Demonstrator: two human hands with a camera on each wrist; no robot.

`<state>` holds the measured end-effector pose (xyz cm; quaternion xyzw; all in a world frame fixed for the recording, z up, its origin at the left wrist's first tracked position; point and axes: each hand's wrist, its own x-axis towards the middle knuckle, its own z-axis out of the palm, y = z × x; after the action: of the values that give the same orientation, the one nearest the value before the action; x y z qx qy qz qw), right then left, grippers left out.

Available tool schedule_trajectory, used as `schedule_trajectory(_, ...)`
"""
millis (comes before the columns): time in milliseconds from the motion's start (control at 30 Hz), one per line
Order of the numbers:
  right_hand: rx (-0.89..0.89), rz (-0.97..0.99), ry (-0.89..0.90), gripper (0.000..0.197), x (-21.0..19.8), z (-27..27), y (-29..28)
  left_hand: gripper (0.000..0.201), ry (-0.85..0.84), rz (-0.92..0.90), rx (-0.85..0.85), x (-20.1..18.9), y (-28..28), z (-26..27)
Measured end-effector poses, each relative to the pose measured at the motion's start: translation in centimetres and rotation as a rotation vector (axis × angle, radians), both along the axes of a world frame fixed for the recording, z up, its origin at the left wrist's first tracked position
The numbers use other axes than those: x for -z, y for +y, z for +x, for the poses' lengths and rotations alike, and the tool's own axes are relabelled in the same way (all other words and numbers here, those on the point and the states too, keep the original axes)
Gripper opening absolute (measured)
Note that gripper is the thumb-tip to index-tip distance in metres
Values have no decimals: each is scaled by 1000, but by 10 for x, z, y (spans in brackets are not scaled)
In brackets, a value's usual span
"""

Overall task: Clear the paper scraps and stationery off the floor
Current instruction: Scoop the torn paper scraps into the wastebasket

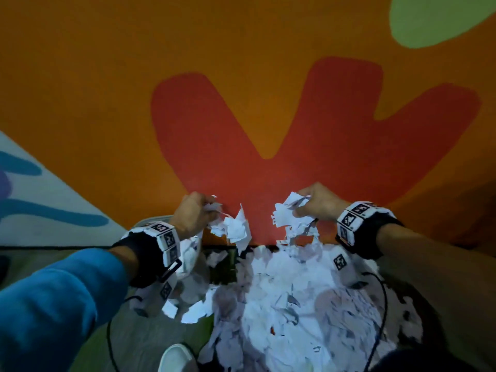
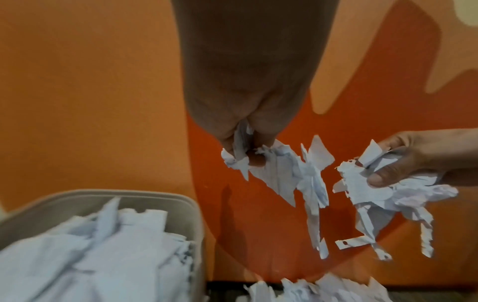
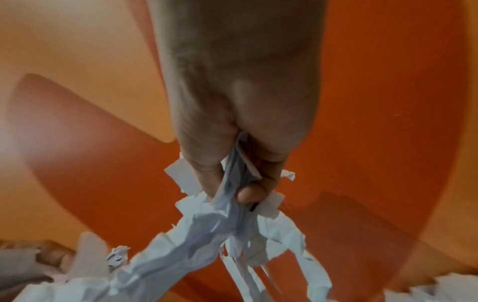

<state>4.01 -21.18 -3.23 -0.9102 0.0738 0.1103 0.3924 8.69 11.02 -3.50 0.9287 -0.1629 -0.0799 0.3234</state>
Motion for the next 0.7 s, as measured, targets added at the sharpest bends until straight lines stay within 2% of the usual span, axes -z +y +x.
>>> schedule_trajectory(133,-100,35,3,24,-21,31,74,3,-43,40,-114,-13,71,5)
schedule_trajectory(200,-171,57,4,27,-26,43,118,8,-45,43,-182,-9,103,5)
schedule_trajectory(267,-204,103,22,22,-27,49,162,15,-18,76,-226,0,130,3)
schedule_trajectory(367,-210,178,59,13,-11,62,222,12,42,48,-303,18,159,0)
schedule_trajectory(433,-200,221,84,32,6,70,258,6,70,76,-373,30,171,-1)
schedule_trajectory(500,-149,247,102,56,24,76,289,18,121,80,-441,42,177,-1)
schedule_trajectory(567,-80,264,121,59,38,75,315,19,202,40,-470,54,181,0)
schedule_trajectory(633,-40,248,151,56,54,72,327,16,282,9,-405,67,183,2)
schedule_trajectory(700,-74,210,220,60,70,68,336,4,352,4,-328,71,182,0)
